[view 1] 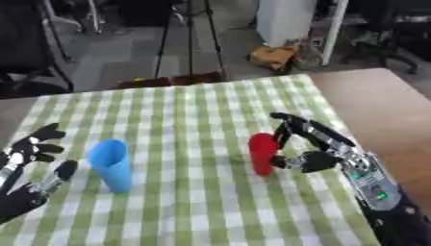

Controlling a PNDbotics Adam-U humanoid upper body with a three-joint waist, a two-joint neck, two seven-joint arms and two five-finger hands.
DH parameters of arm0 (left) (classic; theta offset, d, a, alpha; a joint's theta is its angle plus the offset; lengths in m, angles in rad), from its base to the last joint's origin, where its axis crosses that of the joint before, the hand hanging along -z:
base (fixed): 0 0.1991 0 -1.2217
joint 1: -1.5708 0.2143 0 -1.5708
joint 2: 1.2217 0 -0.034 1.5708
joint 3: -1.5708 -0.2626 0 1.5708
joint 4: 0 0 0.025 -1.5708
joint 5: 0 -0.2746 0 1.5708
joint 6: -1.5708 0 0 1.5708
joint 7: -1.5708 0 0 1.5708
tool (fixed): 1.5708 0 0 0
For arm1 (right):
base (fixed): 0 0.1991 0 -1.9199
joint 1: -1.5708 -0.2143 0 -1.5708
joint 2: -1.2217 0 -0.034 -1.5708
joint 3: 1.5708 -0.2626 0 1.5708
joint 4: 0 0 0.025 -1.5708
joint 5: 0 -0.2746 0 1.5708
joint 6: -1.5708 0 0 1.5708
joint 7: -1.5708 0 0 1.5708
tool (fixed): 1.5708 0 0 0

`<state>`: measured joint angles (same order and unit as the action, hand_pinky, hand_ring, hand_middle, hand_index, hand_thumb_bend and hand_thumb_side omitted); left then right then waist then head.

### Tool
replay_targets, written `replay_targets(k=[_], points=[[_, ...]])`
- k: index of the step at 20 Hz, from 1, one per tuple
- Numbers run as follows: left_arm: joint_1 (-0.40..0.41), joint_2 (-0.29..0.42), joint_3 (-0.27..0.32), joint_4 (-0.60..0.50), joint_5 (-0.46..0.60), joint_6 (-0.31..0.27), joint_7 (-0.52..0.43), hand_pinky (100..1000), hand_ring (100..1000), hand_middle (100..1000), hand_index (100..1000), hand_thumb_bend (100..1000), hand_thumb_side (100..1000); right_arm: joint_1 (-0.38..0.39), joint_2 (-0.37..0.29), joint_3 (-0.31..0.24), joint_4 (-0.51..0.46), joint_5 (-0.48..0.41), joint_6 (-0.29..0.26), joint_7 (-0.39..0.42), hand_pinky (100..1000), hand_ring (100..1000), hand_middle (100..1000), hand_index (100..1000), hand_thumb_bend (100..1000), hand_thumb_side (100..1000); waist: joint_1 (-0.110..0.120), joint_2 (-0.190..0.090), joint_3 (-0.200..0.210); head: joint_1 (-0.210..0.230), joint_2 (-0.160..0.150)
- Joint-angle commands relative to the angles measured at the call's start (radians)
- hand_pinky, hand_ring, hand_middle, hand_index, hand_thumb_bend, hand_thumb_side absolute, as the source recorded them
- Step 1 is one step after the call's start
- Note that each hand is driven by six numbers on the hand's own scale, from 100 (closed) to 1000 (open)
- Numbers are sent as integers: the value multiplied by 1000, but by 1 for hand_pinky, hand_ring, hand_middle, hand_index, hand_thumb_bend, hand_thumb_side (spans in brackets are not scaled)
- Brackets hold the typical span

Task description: Pour the contents of one cup into another cup.

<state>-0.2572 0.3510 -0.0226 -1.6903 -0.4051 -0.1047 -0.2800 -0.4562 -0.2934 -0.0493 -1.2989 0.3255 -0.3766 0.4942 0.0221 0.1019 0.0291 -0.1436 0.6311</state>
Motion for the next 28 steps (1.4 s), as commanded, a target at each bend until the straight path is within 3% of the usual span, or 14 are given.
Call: replay_targets(k=[1, 4, 12, 28], points=[[-14, 10, 2, -10, 4, 2, 0, 755, 786, 853, 986, 460, 783, -5, -13, -9, -42, 5, -9, -3, 943, 624, 681, 1000, 649, 507, -2, -12, -2, -3, -2], [-13, 11, 3, -10, 4, 2, 2, 755, 786, 853, 986, 453, 788, 6, -15, -16, -67, -3, -10, -8, 986, 653, 682, 1000, 659, 510, -3, -13, -4, -2, 0], [-11, 11, 3, -10, 6, 3, 2, 755, 787, 853, 987, 443, 794, 29, -23, -33, -102, -16, 10, -8, 1000, 671, 703, 1000, 664, 513, -6, -15, -8, -2, 3], [-19, 9, -1, -11, 9, 0, -1, 756, 788, 854, 988, 434, 794, -28, -23, -53, 37, 51, 28, -64, 1000, 670, 712, 1000, 654, 519, 4, -8, 4, -10, -8]])
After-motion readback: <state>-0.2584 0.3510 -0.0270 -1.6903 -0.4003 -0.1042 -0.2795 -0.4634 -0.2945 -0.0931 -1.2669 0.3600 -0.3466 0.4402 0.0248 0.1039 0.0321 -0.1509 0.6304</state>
